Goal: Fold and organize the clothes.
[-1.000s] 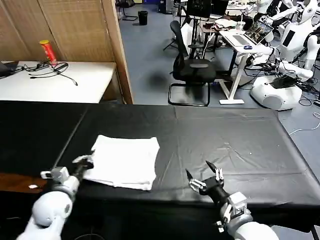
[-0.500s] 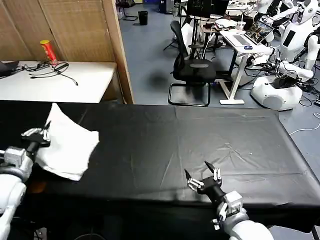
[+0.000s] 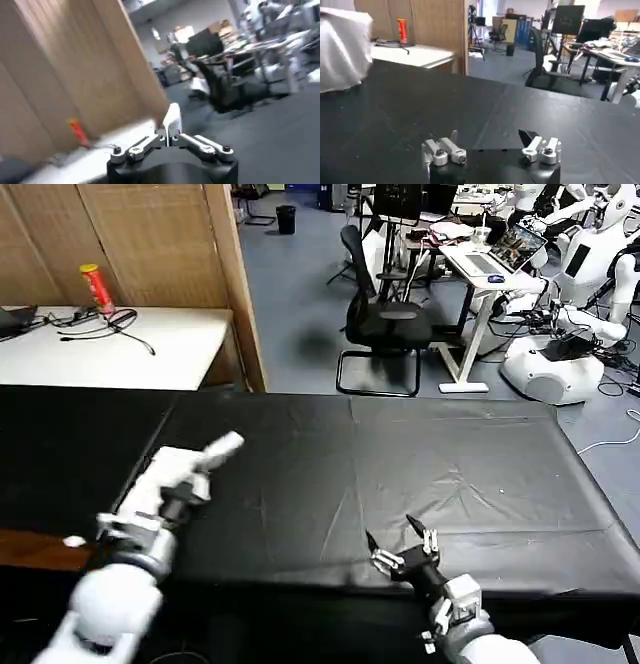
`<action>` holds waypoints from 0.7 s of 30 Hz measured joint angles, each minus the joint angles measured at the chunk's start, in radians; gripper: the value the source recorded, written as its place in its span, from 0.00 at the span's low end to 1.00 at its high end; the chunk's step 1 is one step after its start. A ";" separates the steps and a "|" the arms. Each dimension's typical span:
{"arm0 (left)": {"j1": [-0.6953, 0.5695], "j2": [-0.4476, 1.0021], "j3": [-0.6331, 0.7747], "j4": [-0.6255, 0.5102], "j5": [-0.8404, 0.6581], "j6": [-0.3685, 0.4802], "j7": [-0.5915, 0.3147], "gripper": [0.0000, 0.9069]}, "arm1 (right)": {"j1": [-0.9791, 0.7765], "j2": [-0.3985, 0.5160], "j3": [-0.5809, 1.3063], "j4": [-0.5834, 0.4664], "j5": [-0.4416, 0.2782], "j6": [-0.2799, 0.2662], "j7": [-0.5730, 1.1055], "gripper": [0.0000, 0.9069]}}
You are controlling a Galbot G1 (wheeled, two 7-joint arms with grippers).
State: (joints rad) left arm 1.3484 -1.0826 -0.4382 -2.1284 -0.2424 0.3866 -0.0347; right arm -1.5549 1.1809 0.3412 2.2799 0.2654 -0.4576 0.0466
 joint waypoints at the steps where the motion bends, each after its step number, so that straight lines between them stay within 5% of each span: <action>1: 0.000 -0.013 0.032 -0.001 -0.006 -0.003 0.013 0.97 | 0.008 0.000 -0.007 -0.004 0.030 -0.016 0.005 0.97; 9: -0.006 -0.029 0.096 -0.014 0.006 -0.081 0.095 0.97 | 0.115 0.020 -0.063 -0.044 0.345 -0.140 0.068 0.97; 21: -0.001 -0.020 0.053 -0.007 0.083 -0.148 0.098 0.97 | 0.342 0.097 -0.245 -0.262 0.404 -0.138 0.076 0.97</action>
State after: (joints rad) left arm 1.3475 -1.1026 -0.3852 -2.1357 -0.1597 0.2382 0.0631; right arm -1.2124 1.2780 0.0959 2.0174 0.6696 -0.5960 0.1228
